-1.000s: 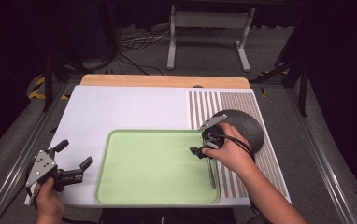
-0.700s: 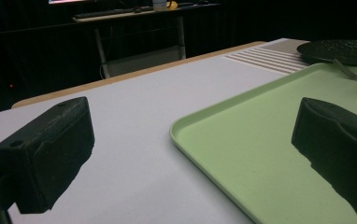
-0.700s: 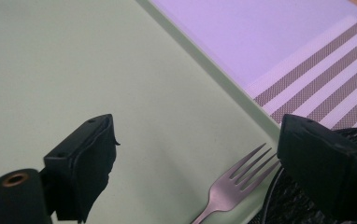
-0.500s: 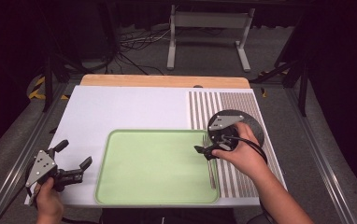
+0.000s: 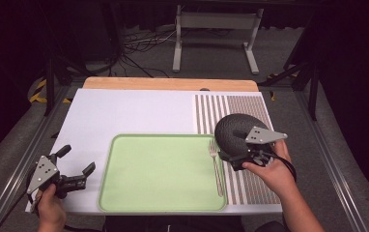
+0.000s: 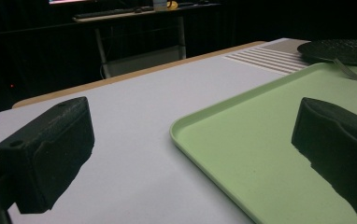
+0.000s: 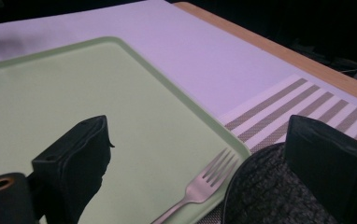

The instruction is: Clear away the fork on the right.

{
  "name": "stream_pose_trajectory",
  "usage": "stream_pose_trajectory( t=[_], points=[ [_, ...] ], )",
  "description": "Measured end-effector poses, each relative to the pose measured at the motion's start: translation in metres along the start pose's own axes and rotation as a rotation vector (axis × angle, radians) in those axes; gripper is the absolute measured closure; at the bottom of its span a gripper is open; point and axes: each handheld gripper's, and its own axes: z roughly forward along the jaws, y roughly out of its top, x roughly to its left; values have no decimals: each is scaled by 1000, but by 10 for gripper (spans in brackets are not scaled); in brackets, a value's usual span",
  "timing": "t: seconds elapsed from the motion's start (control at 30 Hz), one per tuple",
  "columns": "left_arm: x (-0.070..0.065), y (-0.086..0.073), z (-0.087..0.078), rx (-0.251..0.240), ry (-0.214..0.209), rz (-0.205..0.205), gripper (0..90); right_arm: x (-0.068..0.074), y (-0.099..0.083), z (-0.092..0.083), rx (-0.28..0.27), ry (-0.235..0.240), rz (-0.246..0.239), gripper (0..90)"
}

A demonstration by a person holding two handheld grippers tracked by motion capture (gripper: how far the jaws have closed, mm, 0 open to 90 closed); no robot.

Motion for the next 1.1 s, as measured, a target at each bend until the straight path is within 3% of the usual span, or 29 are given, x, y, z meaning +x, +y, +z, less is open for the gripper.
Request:
stream_pose_trajectory(
  t=[0.17, 0.53, 0.93, 1.1],
  points=[
    [0, 0, 0, 0, 0, 0, 0, -4, -14, -14, -62, -17, -11, 74],
    [0, 0, 0, -2, 0, -2, 0, -15, -52, -40, -200, -67, 36, 76],
    [-1, 1, 0, -6, -2, 2, 0, -25, -92, -54, -262, -92, 109, 87],
    [0, 1, 0, -10, -5, 3, 0, -28, -101, -53, -251, -105, 129, 100]
  ],
)
